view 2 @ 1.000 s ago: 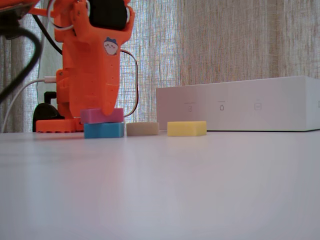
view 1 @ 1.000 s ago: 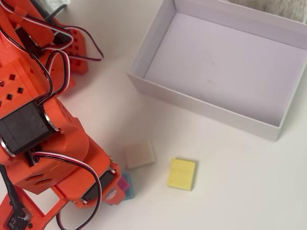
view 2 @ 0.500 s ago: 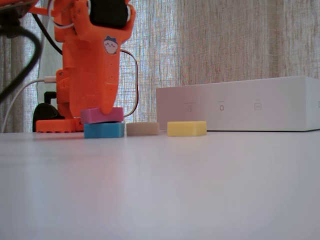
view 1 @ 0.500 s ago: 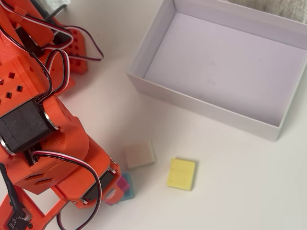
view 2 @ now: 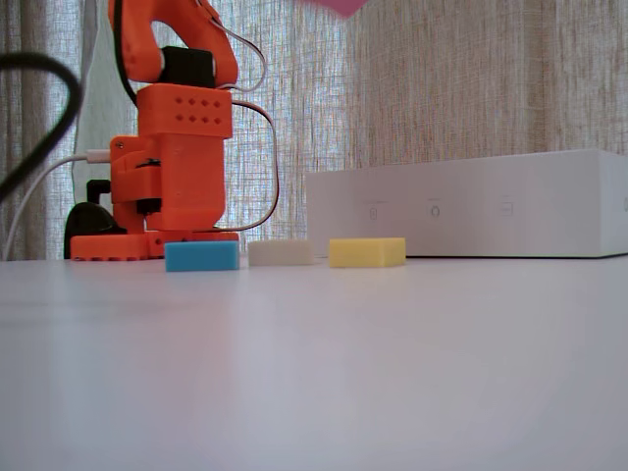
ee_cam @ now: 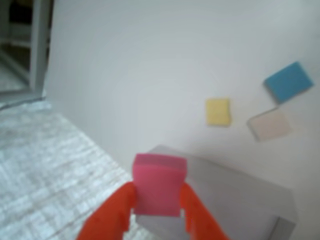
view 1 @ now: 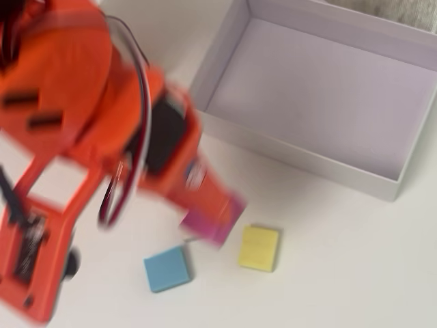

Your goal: Grasp the pink cuboid and put it in the bin.

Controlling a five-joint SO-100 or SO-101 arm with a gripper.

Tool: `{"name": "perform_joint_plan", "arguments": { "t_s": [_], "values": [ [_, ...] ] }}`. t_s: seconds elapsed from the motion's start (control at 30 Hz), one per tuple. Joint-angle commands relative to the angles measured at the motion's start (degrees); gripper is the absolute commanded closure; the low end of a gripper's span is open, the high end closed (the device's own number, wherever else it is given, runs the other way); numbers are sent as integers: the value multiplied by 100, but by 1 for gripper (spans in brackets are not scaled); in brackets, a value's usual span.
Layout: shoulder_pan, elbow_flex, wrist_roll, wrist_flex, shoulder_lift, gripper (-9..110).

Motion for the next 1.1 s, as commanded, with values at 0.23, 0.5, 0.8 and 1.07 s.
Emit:
{"name": "perform_joint_plan", "arguments": {
  "t_s": [0.23, 0.5, 0.8, 1.07],
  "values": [
    [-2927, 1204, -343, -703, 510, 110],
    [-2821, 3357, -650, -1521, 905, 109],
    [-2540, 3955, -650, -1802, 1125, 55],
    [-923, 4025, -712, -3911, 2224, 54]
  ]
}}
